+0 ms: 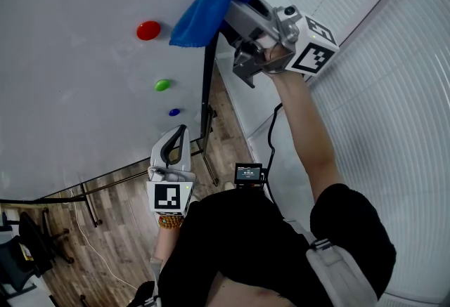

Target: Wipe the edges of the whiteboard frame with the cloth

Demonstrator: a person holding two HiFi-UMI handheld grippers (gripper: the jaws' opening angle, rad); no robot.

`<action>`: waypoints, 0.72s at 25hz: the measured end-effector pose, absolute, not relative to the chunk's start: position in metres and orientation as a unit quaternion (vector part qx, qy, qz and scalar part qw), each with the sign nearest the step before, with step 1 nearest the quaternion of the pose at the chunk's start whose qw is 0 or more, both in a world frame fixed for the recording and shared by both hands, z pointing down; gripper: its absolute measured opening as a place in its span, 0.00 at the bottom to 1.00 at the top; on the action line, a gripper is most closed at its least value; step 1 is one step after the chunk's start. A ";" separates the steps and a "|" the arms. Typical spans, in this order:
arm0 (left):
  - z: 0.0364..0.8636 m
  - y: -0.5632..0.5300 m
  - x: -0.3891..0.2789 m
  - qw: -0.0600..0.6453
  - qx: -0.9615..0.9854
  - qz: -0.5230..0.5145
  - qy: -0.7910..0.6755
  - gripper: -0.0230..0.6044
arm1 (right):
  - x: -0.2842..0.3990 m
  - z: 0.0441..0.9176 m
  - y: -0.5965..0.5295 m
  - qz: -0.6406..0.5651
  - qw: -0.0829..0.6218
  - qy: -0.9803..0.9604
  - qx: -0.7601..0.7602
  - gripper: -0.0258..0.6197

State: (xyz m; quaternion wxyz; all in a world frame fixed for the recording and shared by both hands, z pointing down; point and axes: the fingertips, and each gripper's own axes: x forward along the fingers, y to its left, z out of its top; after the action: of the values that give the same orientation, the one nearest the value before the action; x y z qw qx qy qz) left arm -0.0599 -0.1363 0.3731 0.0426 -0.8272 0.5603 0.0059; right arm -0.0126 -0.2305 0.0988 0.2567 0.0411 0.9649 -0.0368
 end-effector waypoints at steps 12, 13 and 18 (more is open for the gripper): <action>0.371 -0.137 -0.058 0.042 -0.829 0.004 0.558 0.04 | -0.013 0.106 -0.227 -0.040 0.256 0.965 0.043 0.25; 0.371 -0.137 -0.058 0.041 -0.829 0.005 0.558 0.04 | -0.013 0.106 -0.227 -0.040 0.256 0.965 0.043 0.25; 0.372 -0.139 -0.057 0.041 -0.829 0.004 0.557 0.04 | -0.012 0.114 -0.228 -0.040 0.253 0.966 0.044 0.25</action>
State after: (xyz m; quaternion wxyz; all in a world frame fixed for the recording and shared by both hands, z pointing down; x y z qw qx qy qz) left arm -0.0569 -0.1388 0.3724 0.0411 -0.8293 0.5573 0.0041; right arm -0.0120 -0.2284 0.1136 0.2525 0.0439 0.9658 -0.0396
